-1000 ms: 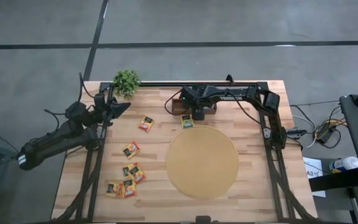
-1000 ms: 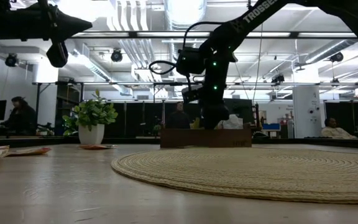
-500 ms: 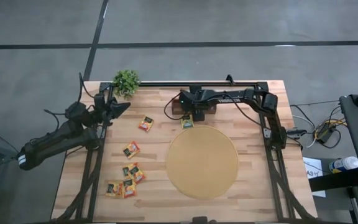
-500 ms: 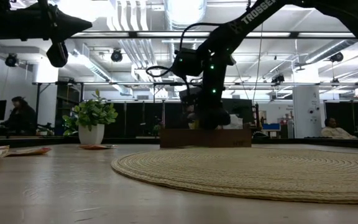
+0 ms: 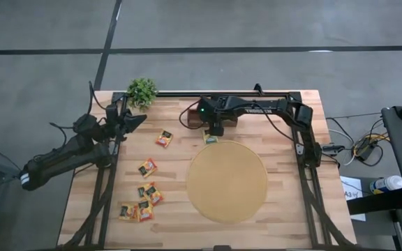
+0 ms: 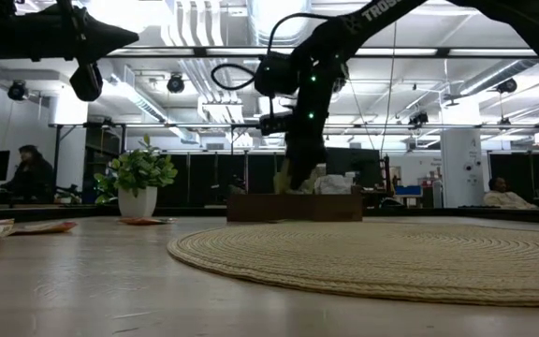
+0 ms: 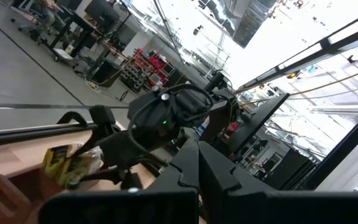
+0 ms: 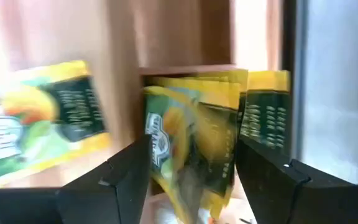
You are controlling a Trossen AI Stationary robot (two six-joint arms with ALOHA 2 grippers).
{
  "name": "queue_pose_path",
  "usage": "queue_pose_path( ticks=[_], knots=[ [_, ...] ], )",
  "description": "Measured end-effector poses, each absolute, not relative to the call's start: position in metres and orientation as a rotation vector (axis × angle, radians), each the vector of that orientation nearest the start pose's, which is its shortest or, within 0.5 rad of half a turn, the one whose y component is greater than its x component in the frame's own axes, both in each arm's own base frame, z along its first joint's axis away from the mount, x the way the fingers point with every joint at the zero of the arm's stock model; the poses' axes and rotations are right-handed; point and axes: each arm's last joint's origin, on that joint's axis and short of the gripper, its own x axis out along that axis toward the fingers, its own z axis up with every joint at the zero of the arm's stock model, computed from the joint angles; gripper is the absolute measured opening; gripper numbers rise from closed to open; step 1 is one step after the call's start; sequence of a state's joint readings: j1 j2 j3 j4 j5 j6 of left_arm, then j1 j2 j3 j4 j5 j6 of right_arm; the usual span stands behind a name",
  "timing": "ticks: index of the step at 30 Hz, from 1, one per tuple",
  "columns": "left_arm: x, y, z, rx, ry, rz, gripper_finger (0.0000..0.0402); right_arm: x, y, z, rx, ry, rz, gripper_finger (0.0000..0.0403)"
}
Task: Pick & Place Tea
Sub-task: Put the yellow tea bag into the middle section of the wooden organizer
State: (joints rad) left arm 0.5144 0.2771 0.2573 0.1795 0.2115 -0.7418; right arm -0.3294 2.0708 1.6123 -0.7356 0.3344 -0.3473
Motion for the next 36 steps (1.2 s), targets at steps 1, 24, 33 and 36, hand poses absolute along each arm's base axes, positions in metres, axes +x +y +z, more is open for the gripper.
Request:
queue_pose_path(
  ticks=[1, 24, 33, 36],
  knots=[
    [0.096, 0.047, 0.246, -0.678, -0.254, 0.232, 0.0000, 0.401, -0.146, 0.195, -0.277, 1.295, -0.338, 0.0221],
    [0.096, 0.047, 0.247, -0.671, -0.256, 0.225, 0.0000, 0.395, -0.174, 0.187, -0.280, 1.260, -0.412, 0.0221],
    [0.096, 0.047, 0.247, -0.673, -0.257, 0.226, 0.0000, 0.383, -0.181, 0.199, -0.170, 1.259, -0.505, 0.0221],
    [0.096, 0.047, 0.247, -0.673, -0.257, 0.226, 0.0000, 0.381, -0.178, 0.215, -0.125, 1.196, -0.464, 0.0221]
  ],
)
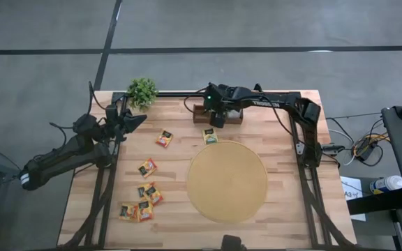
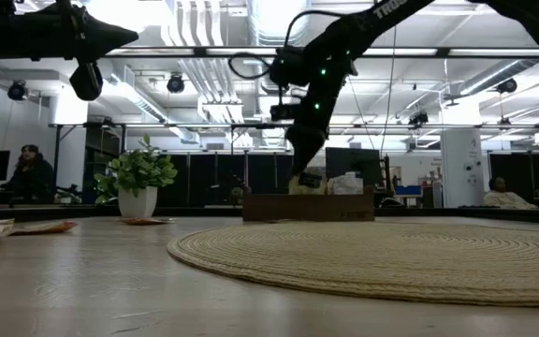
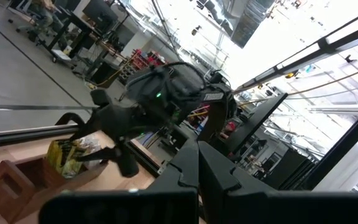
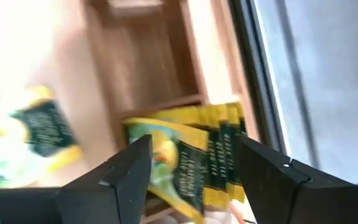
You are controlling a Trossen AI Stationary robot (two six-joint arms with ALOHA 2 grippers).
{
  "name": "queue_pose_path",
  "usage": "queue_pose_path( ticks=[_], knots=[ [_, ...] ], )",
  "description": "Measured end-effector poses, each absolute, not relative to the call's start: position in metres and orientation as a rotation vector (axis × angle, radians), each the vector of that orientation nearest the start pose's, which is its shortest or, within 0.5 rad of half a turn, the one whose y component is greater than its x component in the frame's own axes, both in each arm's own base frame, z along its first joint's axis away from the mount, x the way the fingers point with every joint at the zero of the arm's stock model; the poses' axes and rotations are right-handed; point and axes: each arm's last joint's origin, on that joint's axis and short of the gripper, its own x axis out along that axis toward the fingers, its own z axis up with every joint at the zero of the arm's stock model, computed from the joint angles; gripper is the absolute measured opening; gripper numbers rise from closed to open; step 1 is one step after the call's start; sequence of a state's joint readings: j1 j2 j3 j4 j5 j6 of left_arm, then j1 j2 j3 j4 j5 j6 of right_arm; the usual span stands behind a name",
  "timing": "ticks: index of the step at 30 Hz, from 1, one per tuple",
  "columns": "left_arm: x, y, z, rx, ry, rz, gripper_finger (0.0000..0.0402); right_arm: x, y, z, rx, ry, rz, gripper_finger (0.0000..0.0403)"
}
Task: Pick & Place Tea
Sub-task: Put the yellow tea bag into the middle section of the wooden organizer
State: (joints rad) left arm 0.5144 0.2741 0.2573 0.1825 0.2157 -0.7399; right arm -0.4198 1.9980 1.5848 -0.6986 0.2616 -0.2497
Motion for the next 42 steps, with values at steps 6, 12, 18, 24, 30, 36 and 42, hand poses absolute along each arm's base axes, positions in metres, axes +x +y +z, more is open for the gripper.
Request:
queue_pose_path(
  ticks=[6, 12, 18, 24, 30, 36, 42],
  knots=[
    [0.096, 0.047, 0.247, -0.675, -0.258, 0.226, 0.0000, 0.372, -0.170, 0.243, -0.026, 1.105, -0.385, 0.0221],
    [0.096, 0.047, 0.247, -0.690, -0.261, 0.224, 0.0000, 0.347, -0.158, 0.277, 0.097, 1.053, -0.253, 0.0221],
    [0.096, 0.047, 0.247, -0.691, -0.261, 0.220, 0.0000, 0.330, -0.150, 0.300, 0.140, 0.958, -0.186, 0.0221],
    [0.096, 0.047, 0.247, -0.691, -0.262, 0.220, 0.0000, 0.330, -0.149, 0.300, 0.168, 0.950, -0.192, 0.0221],
    [0.096, 0.047, 0.247, -0.698, -0.263, 0.219, 0.0000, 0.342, -0.147, 0.277, 0.225, 0.993, -0.084, 0.0221],
    [0.096, 0.047, 0.247, -0.700, -0.260, 0.211, 0.0000, 0.358, -0.139, 0.248, 0.302, 1.042, 0.042, 0.0221],
    [0.096, 0.047, 0.247, -0.701, -0.260, 0.211, 0.0000, 0.366, -0.147, 0.218, 0.373, 1.078, 0.005, 0.0221]
  ],
)
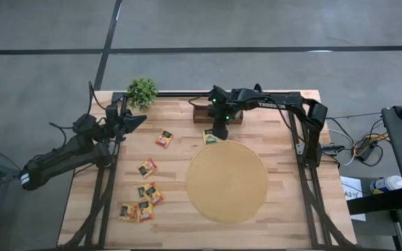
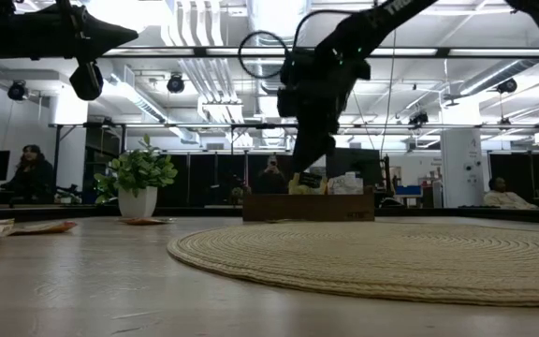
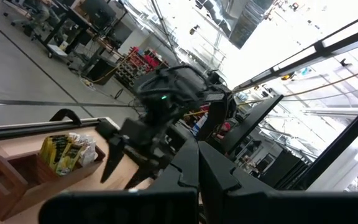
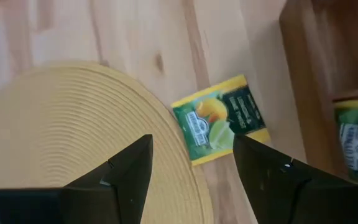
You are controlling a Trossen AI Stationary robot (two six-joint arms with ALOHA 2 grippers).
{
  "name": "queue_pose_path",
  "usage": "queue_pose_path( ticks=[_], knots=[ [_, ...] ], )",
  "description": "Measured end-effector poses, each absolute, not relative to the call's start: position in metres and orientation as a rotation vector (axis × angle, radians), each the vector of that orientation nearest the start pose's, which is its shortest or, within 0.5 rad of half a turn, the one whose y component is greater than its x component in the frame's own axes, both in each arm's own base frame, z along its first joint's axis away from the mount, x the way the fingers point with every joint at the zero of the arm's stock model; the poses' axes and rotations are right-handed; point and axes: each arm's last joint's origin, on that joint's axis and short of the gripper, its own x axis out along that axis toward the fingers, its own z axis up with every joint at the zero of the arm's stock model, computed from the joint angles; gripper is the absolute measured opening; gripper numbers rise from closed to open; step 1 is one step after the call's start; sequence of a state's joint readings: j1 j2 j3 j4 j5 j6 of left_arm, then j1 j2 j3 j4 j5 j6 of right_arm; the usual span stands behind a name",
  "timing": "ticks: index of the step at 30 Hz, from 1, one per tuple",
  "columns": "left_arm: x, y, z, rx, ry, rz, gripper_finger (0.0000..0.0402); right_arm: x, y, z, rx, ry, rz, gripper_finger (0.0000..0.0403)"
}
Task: Pick & Place Tea
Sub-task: Put the yellow tea bag into the middle section of the wooden organizer
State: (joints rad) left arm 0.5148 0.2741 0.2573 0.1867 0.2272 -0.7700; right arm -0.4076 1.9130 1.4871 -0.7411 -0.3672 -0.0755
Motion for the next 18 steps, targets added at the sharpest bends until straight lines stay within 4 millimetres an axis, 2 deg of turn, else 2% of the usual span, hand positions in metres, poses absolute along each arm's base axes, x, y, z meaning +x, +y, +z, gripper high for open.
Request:
queue_pose_path(
  ticks=[9, 12, 18],
  knots=[
    [0.096, 0.047, 0.247, -0.701, -0.256, 0.209, 0.0000, 0.375, -0.157, 0.163, 0.419, 1.213, -0.060, 0.0221],
    [0.096, 0.046, 0.247, -0.703, -0.252, 0.198, 0.0000, 0.377, -0.158, 0.160, 0.430, 1.220, -0.068, 0.0221],
    [0.096, 0.046, 0.247, -0.707, -0.242, 0.176, 0.0000, 0.375, -0.161, 0.166, 0.392, 1.207, -0.111, 0.0221]
  ],
)
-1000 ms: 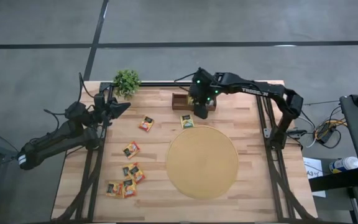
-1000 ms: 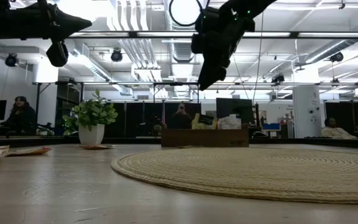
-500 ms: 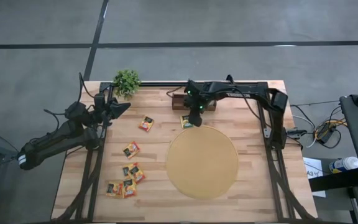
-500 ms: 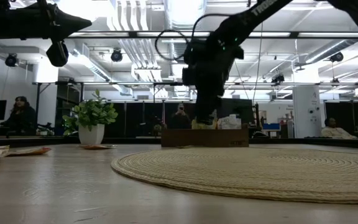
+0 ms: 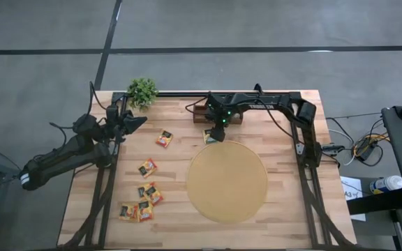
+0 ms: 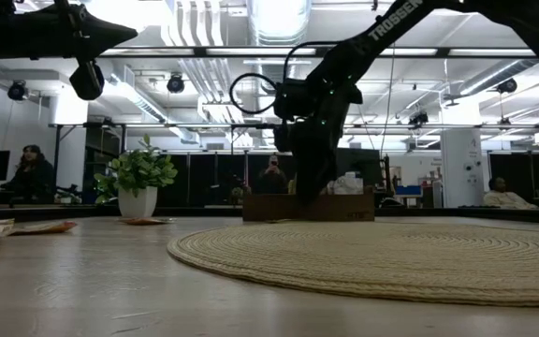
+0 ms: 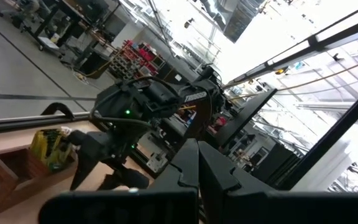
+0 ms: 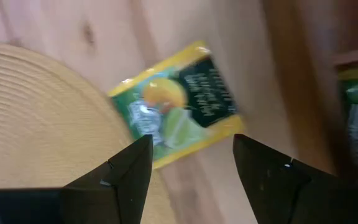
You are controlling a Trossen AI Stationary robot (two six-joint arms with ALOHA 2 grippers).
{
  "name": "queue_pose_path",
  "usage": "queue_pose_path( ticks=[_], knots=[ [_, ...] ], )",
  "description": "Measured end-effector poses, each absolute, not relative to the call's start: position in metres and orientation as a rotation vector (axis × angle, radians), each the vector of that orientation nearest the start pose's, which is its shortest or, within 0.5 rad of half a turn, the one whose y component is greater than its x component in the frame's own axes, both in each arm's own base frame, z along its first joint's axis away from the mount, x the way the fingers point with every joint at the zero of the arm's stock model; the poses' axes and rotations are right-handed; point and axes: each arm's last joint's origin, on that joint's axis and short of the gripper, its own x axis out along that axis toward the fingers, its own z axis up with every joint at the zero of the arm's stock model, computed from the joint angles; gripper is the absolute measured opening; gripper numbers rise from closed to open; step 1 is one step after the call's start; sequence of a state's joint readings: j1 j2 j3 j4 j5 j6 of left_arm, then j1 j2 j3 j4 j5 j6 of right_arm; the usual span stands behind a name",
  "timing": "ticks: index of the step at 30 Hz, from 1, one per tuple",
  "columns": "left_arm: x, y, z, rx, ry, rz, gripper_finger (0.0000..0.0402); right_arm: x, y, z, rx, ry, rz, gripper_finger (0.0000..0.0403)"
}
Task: Pick & Place Tea
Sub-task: Put the yellow tea bag into the middle section of the wooden organizer
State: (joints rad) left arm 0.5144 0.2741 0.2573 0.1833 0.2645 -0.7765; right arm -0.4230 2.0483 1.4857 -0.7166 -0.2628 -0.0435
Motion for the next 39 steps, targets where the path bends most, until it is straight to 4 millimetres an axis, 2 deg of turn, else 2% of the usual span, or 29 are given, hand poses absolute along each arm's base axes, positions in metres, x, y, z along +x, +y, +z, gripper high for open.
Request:
queue_pose_path(
  ticks=[11, 17, 30, 34, 39],
  knots=[
    [0.096, 0.046, 0.247, -0.690, -0.240, 0.179, 0.0000, 0.367, -0.183, 0.165, 0.461, 1.194, -0.259, 0.0221],
    [0.096, 0.046, 0.246, -0.689, -0.235, 0.181, 0.0000, 0.367, -0.183, 0.165, 0.465, 1.193, -0.261, 0.0215],
    [0.096, 0.046, 0.246, -0.691, -0.236, 0.181, 0.0000, 0.369, -0.180, 0.165, 0.463, 1.185, -0.244, 0.0099],
    [0.096, 0.046, 0.246, -0.691, -0.237, 0.180, 0.0000, 0.371, -0.181, 0.165, 0.453, 1.160, -0.244, 0.0082],
    [0.096, 0.046, 0.246, -0.691, -0.239, 0.180, 0.0000, 0.372, -0.182, 0.165, 0.449, 1.139, -0.247, 0.0080]
  ],
)
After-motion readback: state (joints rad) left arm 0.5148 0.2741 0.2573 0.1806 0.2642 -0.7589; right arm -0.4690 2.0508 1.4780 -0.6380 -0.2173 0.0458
